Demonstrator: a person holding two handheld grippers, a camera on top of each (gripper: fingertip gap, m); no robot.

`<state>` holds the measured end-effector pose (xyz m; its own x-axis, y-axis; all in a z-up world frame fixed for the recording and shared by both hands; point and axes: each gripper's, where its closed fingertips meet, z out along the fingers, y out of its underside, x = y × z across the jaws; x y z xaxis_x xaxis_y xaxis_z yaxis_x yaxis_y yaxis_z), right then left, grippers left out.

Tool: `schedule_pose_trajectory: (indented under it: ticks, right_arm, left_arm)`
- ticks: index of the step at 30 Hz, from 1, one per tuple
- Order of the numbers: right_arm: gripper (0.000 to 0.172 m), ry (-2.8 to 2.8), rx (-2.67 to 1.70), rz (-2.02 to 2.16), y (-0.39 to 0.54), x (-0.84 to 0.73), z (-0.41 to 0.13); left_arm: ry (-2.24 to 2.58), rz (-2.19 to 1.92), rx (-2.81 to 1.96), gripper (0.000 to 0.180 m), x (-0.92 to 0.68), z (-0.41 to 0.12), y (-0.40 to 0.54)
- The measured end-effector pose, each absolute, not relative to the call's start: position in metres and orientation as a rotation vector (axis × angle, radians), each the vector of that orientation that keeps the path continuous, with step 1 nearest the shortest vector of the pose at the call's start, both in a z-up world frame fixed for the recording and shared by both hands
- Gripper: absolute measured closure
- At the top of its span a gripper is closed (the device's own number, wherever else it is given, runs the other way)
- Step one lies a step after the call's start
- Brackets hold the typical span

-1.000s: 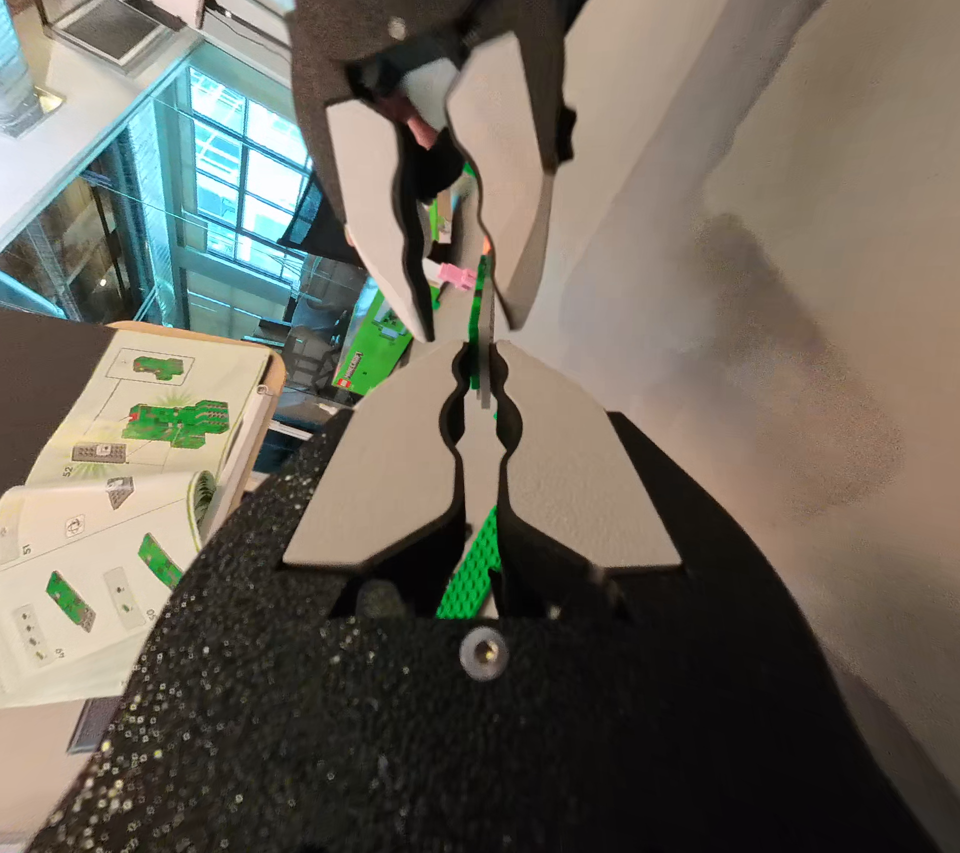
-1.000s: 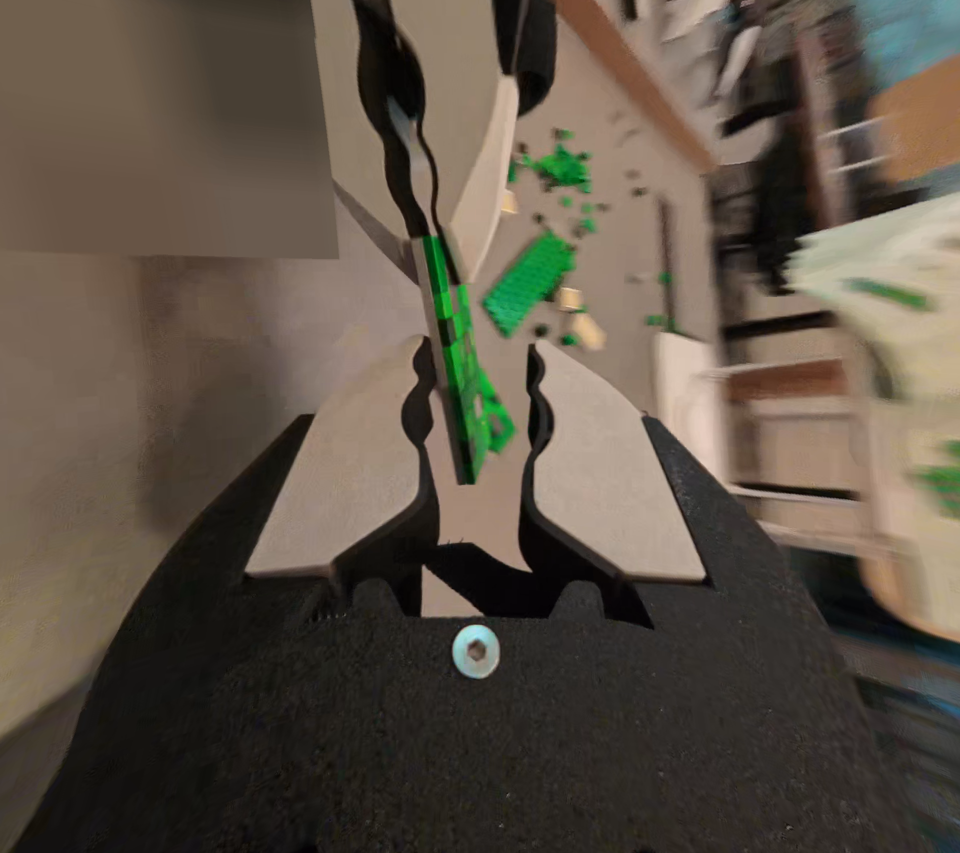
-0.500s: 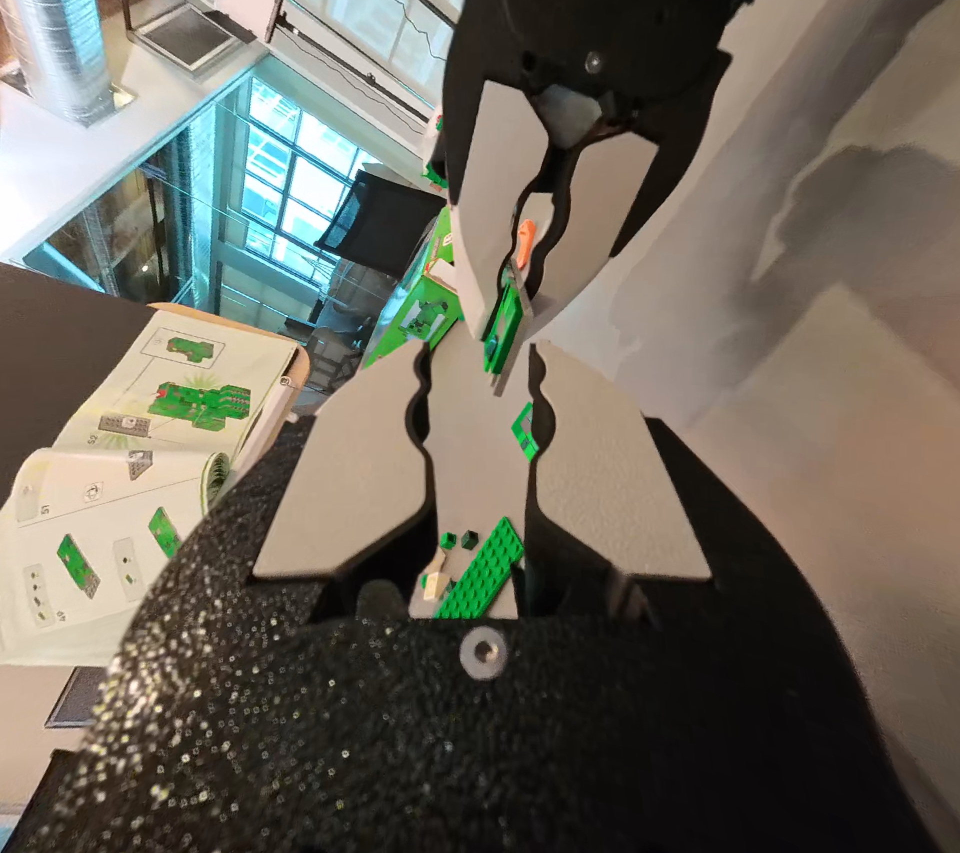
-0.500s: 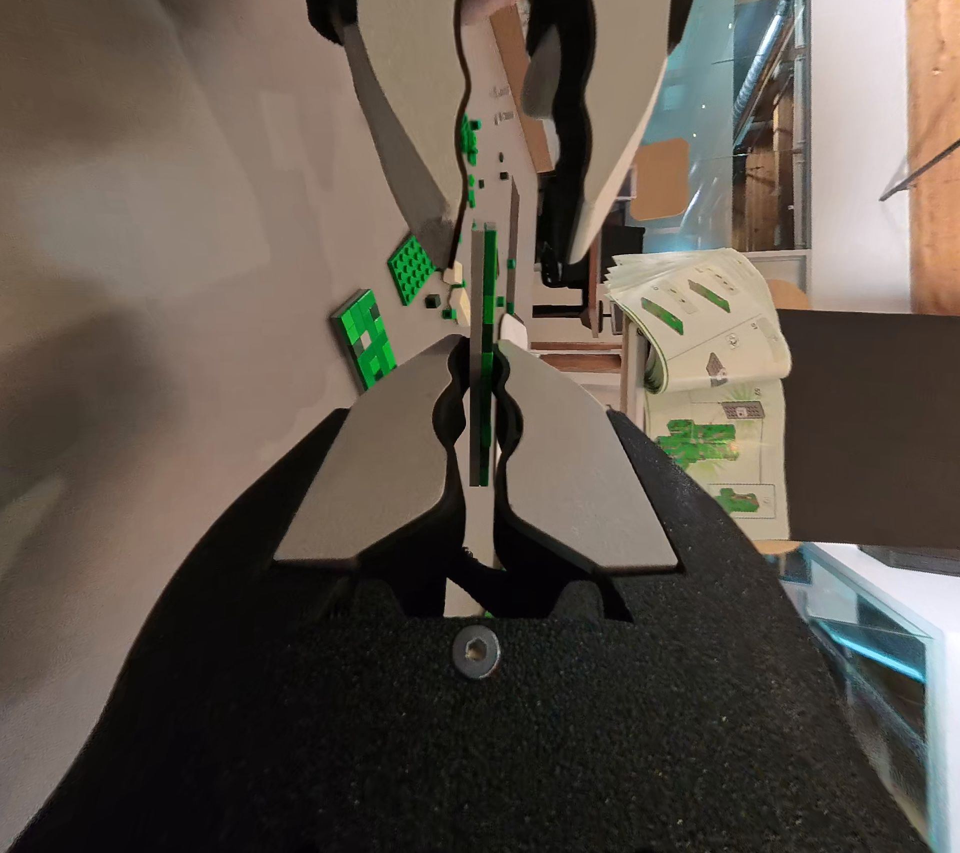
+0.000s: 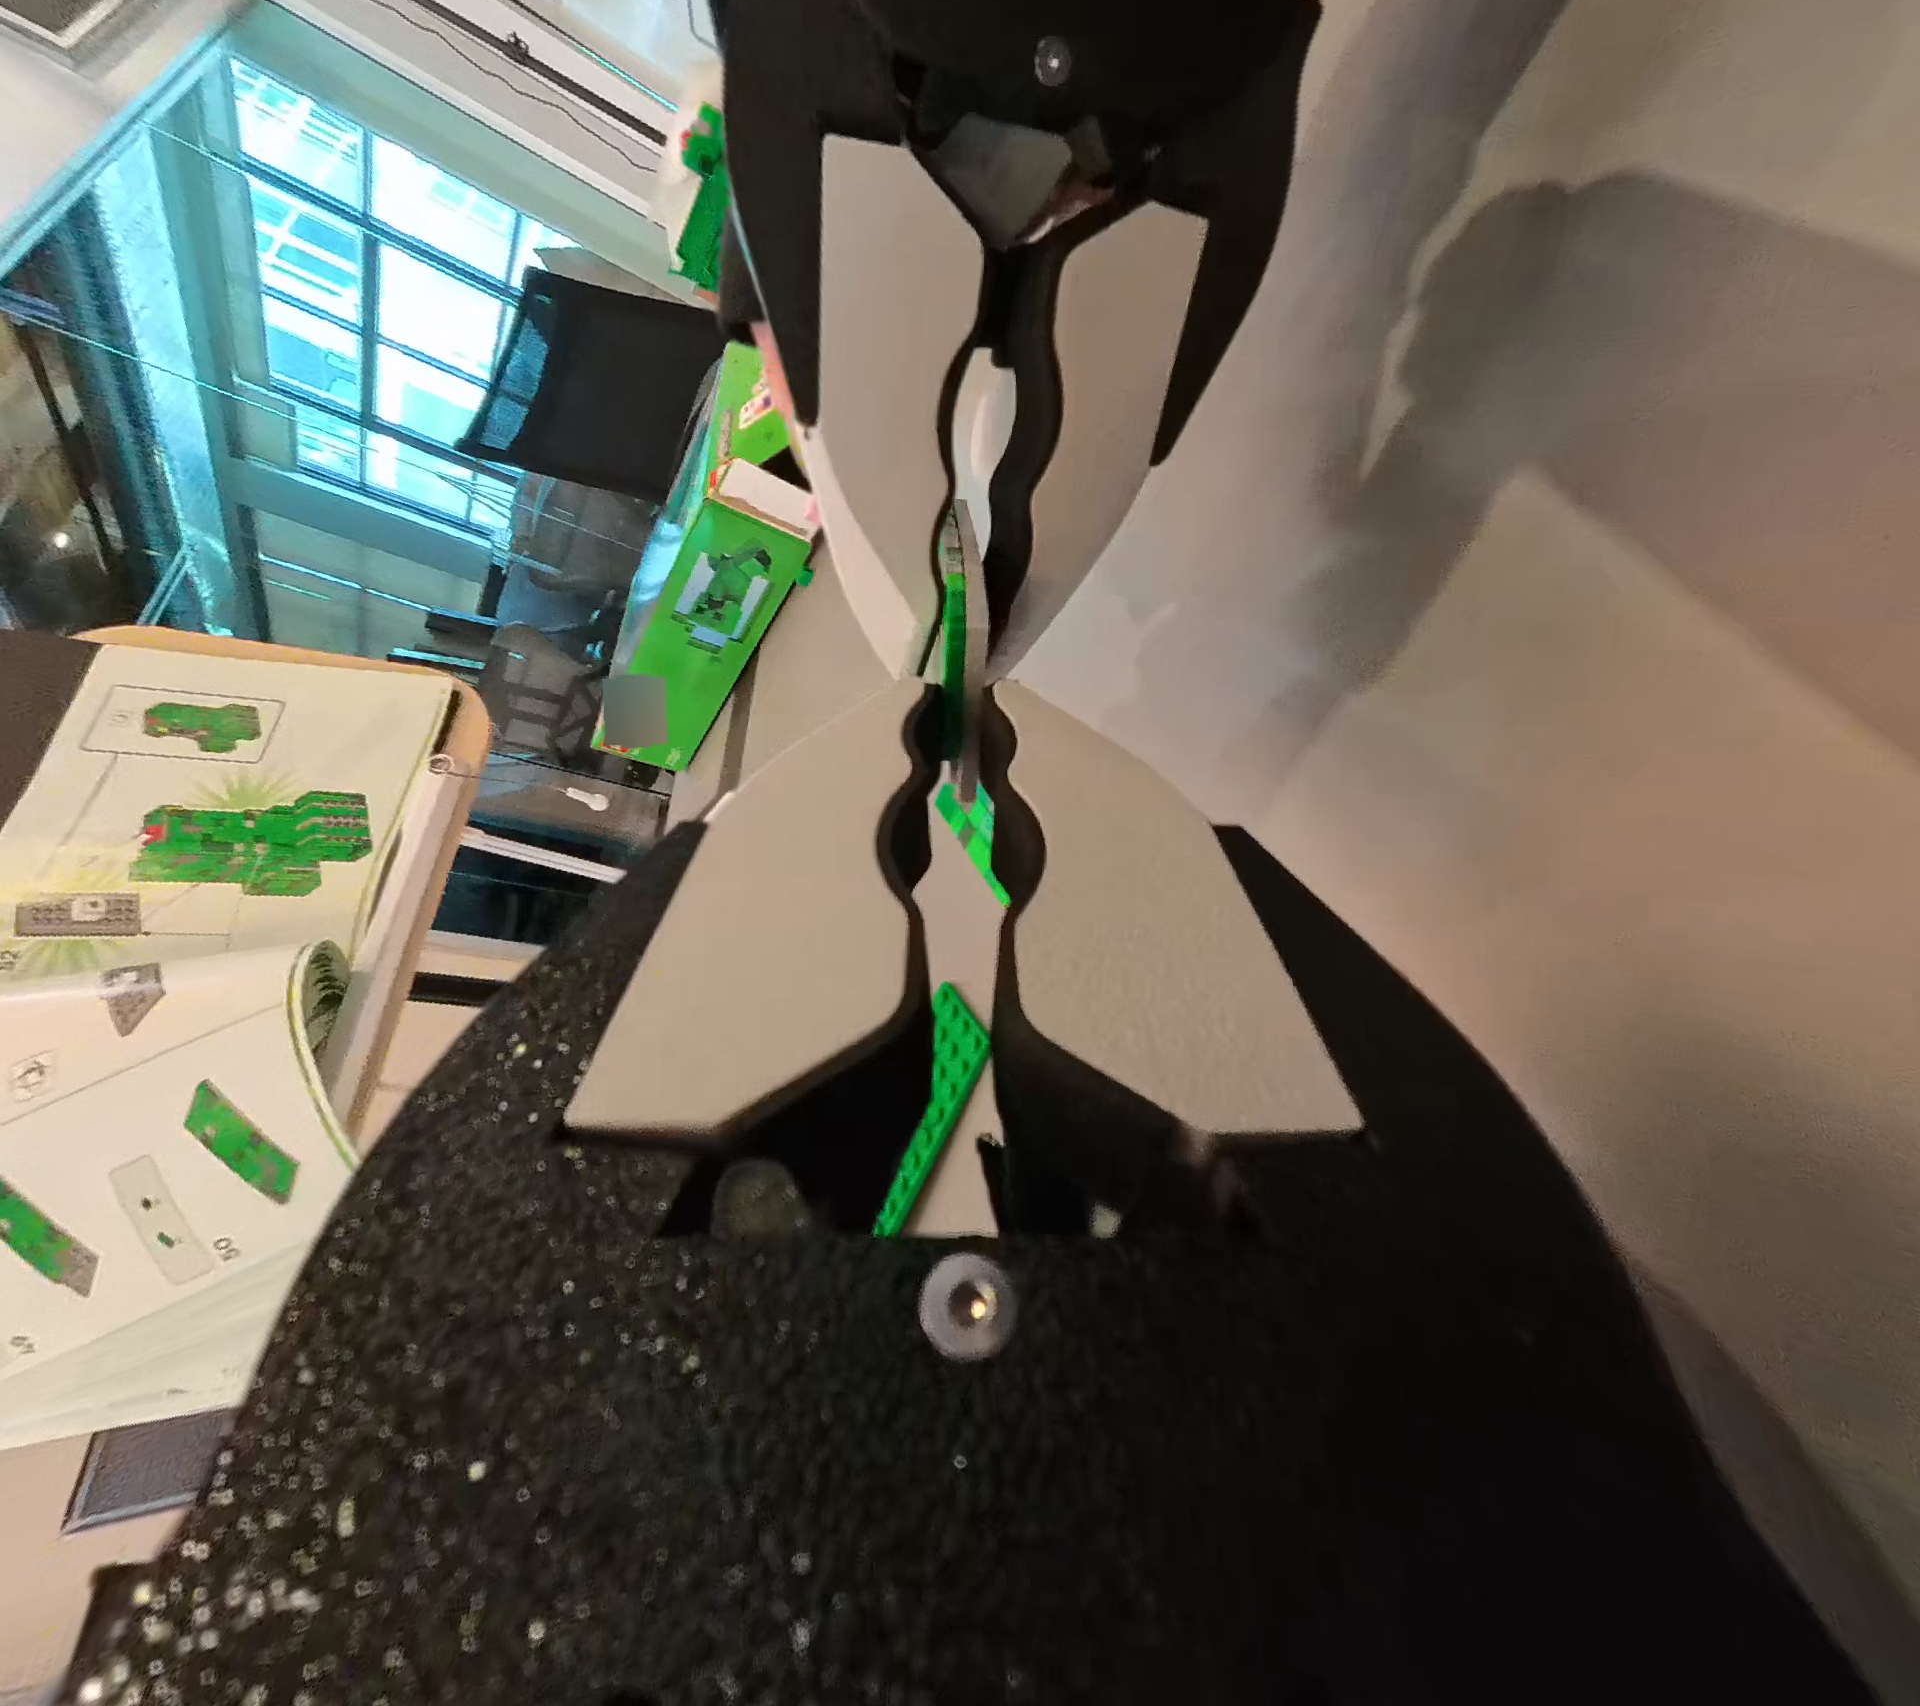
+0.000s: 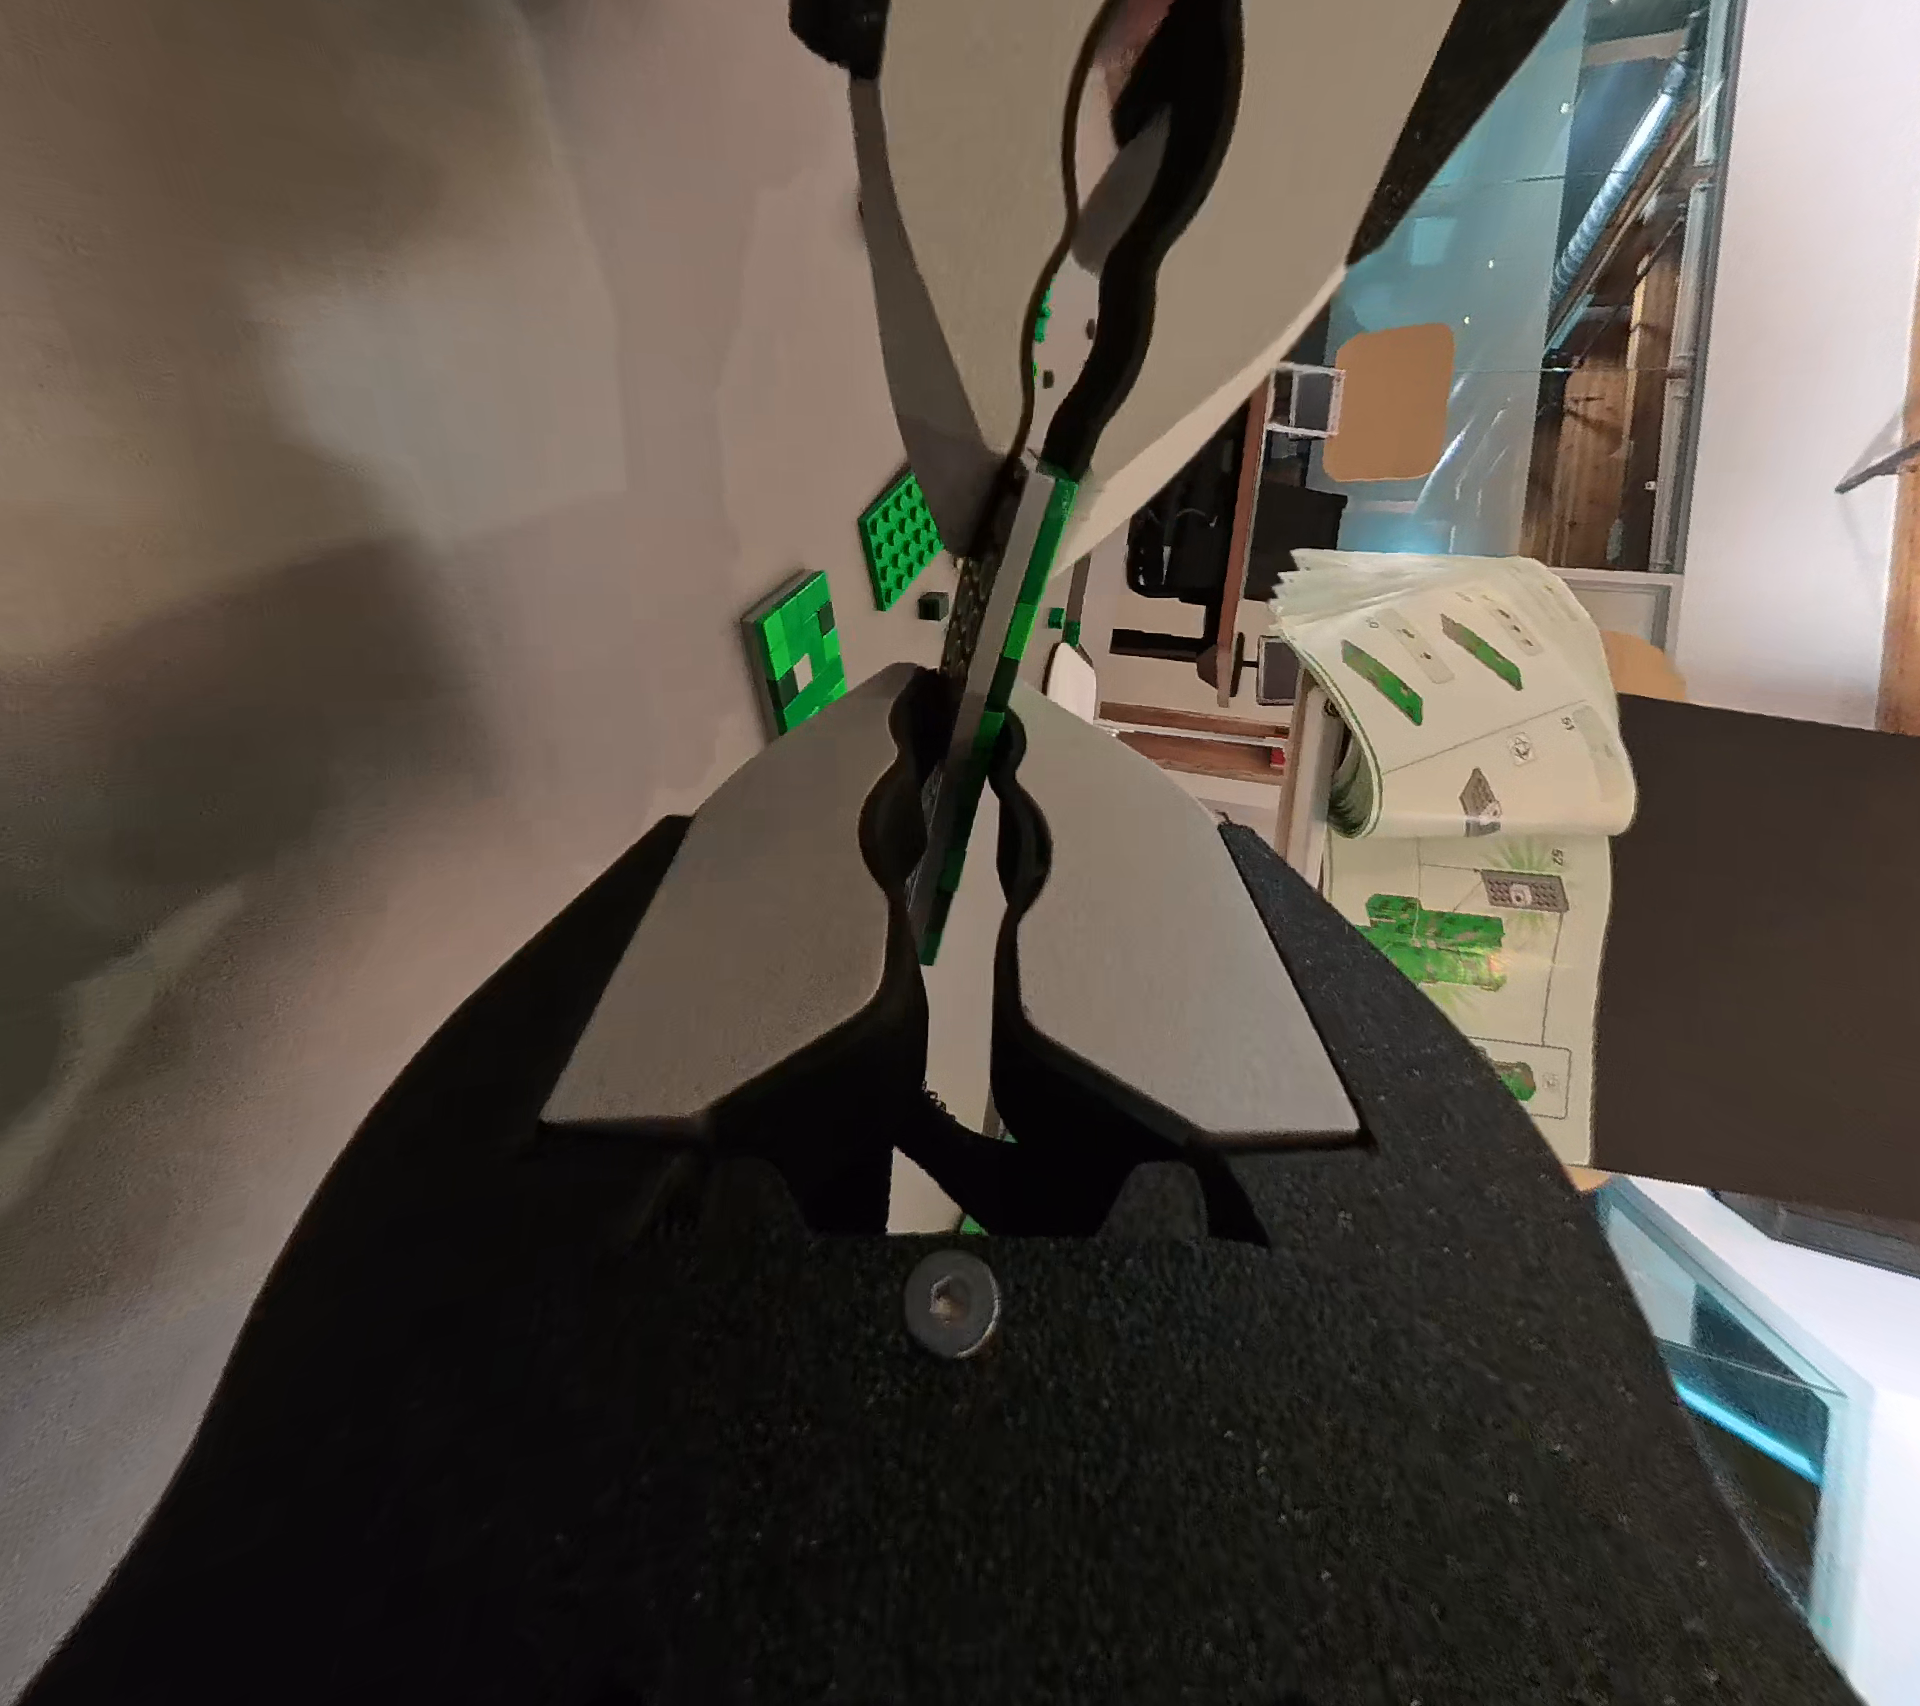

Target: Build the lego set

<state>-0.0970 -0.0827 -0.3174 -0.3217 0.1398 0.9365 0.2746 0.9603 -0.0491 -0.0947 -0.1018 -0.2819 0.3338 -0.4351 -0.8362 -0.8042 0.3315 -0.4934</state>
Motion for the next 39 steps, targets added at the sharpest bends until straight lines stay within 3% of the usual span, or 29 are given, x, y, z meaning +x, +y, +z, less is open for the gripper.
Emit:
schedule_pose_trajectory:
  ticks: [4, 6, 8, 18, 23, 31, 35, 39]
  right_arm:
    - [0.166, -1.796, -0.318, -0.187, -0.073, -0.098, -0.306]
    - [0.165, -1.738, -0.291, -0.271, -0.066, -0.099, -0.301]
    - [0.166, -1.695, -0.259, -0.339, -0.062, -0.100, -0.300]
    - [0.166, -1.425, -0.194, -0.454, -0.065, -0.111, -0.260]
    - [0.166, -1.365, -0.090, -0.473, -0.078, -0.123, -0.252]
    - [0.160, -1.377, -0.039, -0.391, -0.096, -0.139, -0.261]
    - [0.137, -1.511, -0.170, -0.148, -0.097, -0.137, -0.266]
    - [0.138, -1.746, -0.452, 0.202, -0.075, -0.142, -0.270]
  left_arm:
    - [1.151, 0.204, -1.358, 0.163, -0.096, -0.278, -0.098]
    - [0.997, 0.071, -1.488, 0.109, -0.104, -0.276, -0.088]
    - [0.850, -0.128, -1.589, 0.096, -0.106, -0.274, -0.084]
    - [0.134, -0.986, -1.618, 0.138, -0.109, -0.257, -0.099]
    - [-0.137, -1.292, -1.427, 0.142, -0.127, -0.242, -0.109]
    - [-0.242, -1.334, -1.474, 0.174, -0.136, -0.249, -0.112]
    - [-0.362, -1.318, -1.528, 0.175, -0.151, -0.262, -0.124]
    - [-0.475, -1.373, -1.634, 0.175, -0.171, -0.280, -0.147]
